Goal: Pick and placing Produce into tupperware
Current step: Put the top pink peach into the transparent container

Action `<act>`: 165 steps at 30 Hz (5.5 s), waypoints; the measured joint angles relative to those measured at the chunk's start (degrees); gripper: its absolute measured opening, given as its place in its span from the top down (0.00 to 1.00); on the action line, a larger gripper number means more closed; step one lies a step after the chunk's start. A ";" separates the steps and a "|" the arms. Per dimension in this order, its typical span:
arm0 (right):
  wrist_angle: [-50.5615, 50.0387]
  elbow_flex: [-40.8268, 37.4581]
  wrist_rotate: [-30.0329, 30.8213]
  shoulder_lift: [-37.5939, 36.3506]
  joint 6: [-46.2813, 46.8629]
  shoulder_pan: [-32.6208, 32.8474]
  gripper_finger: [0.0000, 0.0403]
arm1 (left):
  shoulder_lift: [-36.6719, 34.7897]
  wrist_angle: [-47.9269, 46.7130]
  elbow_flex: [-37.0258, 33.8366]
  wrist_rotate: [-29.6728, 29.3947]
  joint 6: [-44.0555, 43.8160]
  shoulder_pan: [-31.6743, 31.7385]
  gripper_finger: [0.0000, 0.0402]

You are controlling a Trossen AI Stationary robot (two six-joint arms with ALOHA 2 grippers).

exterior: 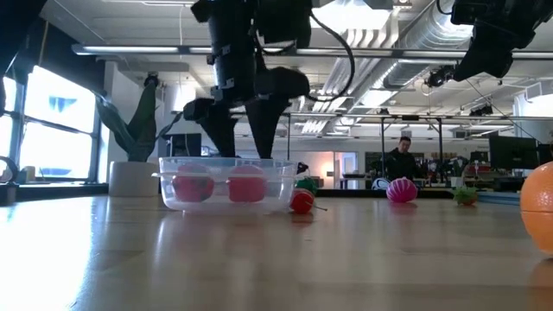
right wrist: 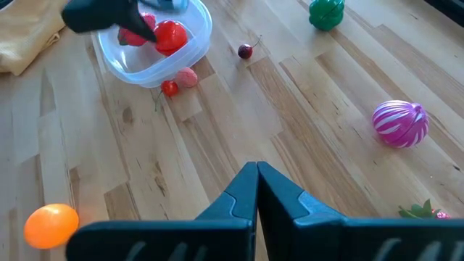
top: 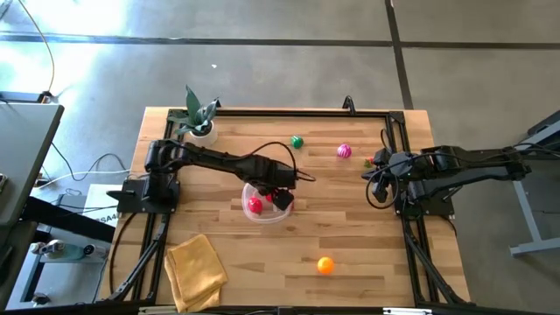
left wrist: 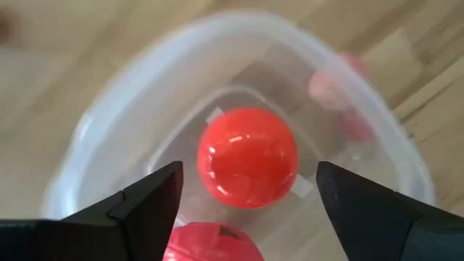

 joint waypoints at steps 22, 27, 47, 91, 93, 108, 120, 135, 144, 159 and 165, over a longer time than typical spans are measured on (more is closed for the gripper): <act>0.01 0.00 0.01 -0.01 -0.01 -0.01 1.00 | -7.80 -6.33 0.04 0.12 4.09 21.39 0.38; 0.01 0.00 0.00 -0.01 0.00 0.00 1.00 | -2.84 -5.76 -0.04 3.24 4.18 22.82 0.38; 0.01 0.01 0.00 -0.02 -0.02 0.00 1.00 | 0.87 -3.55 -2.40 0.55 6.65 24.00 0.16; -0.01 0.00 0.00 -0.02 -0.02 0.00 1.00 | 0.87 10.12 -12.35 3.79 5.73 25.55 0.58; 0.01 0.00 0.01 -0.01 -0.01 -0.01 1.00 | 0.87 10.19 -12.35 3.82 5.43 25.55 0.61; 0.01 0.00 0.00 0.00 -0.02 0.00 1.00 | 0.87 10.19 -12.33 4.00 4.90 25.53 0.72; 0.01 0.00 0.01 -0.02 -0.01 -0.02 1.00 | -2.04 -1.75 -5.10 6.34 4.95 25.28 0.72; 0.01 0.00 0.01 -0.02 0.00 0.00 1.00 | -11.91 -17.49 5.93 -5.04 -2.32 10.36 0.72; -0.01 0.00 0.00 0.00 0.00 -0.01 1.00 | -11.98 -11.45 -3.08 -9.51 -12.07 -0.46 0.72; 0.01 0.00 0.01 -0.01 -0.01 -0.02 1.00 | -11.89 10.63 -20.02 -0.99 -14.55 -1.14 0.72; 0.00 0.00 0.00 -0.02 -0.02 -0.01 1.00 | -10.48 10.68 -20.79 -0.95 -14.88 -1.11 0.72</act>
